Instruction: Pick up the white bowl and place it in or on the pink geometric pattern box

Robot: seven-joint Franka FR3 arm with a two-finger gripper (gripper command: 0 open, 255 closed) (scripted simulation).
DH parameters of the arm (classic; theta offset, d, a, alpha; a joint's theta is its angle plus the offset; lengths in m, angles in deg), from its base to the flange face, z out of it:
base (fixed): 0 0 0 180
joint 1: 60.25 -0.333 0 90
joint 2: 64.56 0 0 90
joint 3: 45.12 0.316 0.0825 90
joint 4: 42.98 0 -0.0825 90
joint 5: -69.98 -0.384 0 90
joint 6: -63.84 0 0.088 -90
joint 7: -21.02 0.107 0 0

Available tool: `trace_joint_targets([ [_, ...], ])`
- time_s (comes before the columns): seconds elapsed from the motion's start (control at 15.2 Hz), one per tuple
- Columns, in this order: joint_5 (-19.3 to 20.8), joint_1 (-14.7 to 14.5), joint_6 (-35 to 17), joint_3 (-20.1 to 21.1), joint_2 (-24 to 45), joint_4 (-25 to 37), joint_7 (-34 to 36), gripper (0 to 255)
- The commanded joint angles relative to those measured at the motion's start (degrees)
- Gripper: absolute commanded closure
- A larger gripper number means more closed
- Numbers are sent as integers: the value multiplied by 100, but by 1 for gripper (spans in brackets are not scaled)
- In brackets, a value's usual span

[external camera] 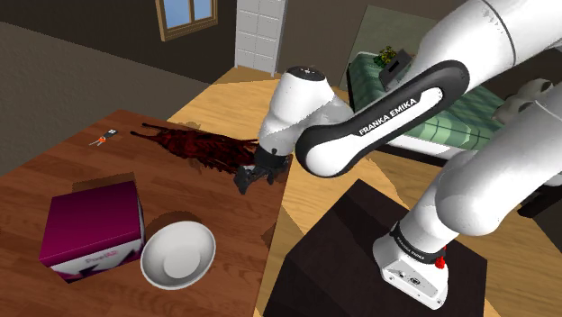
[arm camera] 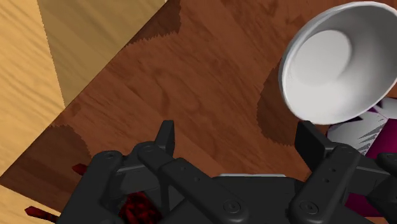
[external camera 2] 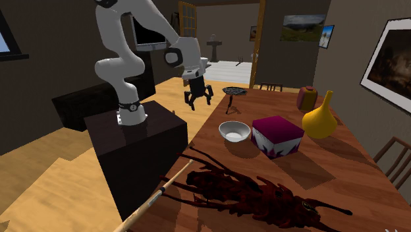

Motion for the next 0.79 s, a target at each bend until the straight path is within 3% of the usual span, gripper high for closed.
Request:
trace_joint_targets([
  [0.0, 424, 102, -354, 197, 475, 93, 456, 0],
  [0.13, 1151, 182, -645, 312, 1035, 275, 1121, 0],
  [0.26, 2021, 73, -858, 207, 1604, 511, 1888, 0],
  [0.46, 3085, -467, -1070, -298, 2384, 945, 2862, 0],
  [0.73, 3866, -1293, -1279, -992, 3302, 1606, 3688, 0],
])
